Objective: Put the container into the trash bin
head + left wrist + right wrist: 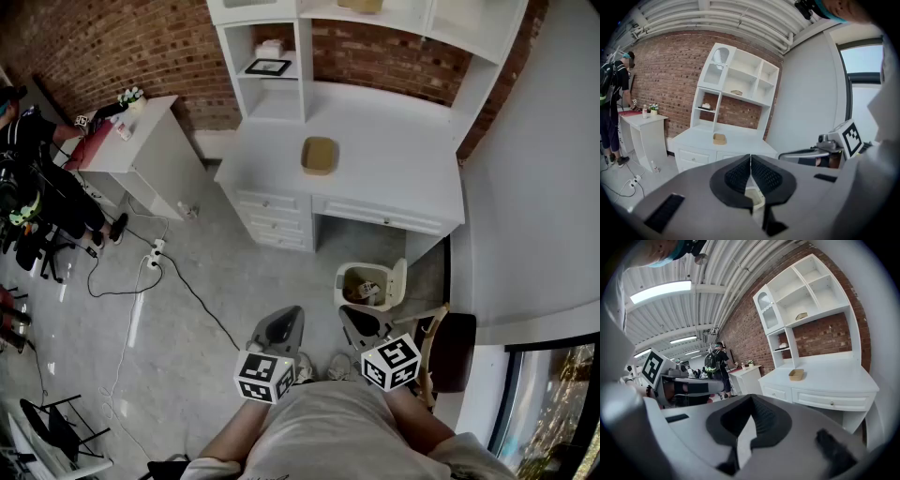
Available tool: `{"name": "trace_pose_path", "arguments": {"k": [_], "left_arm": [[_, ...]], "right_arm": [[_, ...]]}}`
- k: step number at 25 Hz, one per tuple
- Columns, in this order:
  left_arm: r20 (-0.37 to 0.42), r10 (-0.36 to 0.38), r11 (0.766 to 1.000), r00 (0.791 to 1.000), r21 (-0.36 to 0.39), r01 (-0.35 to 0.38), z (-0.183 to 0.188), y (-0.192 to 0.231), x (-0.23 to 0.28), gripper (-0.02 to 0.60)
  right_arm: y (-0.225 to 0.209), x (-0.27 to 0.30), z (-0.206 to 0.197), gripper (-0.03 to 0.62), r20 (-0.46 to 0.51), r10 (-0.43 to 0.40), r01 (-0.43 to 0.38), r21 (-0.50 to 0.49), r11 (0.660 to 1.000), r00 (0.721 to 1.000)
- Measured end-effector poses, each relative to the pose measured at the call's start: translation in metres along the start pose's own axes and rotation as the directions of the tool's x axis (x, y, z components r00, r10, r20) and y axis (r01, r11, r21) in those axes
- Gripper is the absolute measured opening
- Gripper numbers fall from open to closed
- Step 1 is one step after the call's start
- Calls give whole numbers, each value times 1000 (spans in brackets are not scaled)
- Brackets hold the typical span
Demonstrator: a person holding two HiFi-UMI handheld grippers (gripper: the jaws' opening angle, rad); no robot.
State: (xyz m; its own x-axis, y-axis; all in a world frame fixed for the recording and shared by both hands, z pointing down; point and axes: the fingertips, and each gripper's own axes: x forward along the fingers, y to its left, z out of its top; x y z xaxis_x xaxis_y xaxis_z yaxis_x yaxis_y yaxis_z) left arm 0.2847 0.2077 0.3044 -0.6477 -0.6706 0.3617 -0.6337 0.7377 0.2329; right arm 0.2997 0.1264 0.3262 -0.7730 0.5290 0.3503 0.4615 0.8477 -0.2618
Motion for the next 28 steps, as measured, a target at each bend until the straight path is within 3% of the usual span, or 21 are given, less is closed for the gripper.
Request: {"name": "trace_pose_path", "arguments": {"k": [13,28], "left_arm": [[9,-16,1000,1000,-1,16,5,15,-4,18],[25,-26,1000,999,1,26,10,72,-25,17]], "right_arm": [[4,12,3,28,0,-16,16,23,1000,1000],[29,56,14,28,13,-55,55,35,998,998]]}}
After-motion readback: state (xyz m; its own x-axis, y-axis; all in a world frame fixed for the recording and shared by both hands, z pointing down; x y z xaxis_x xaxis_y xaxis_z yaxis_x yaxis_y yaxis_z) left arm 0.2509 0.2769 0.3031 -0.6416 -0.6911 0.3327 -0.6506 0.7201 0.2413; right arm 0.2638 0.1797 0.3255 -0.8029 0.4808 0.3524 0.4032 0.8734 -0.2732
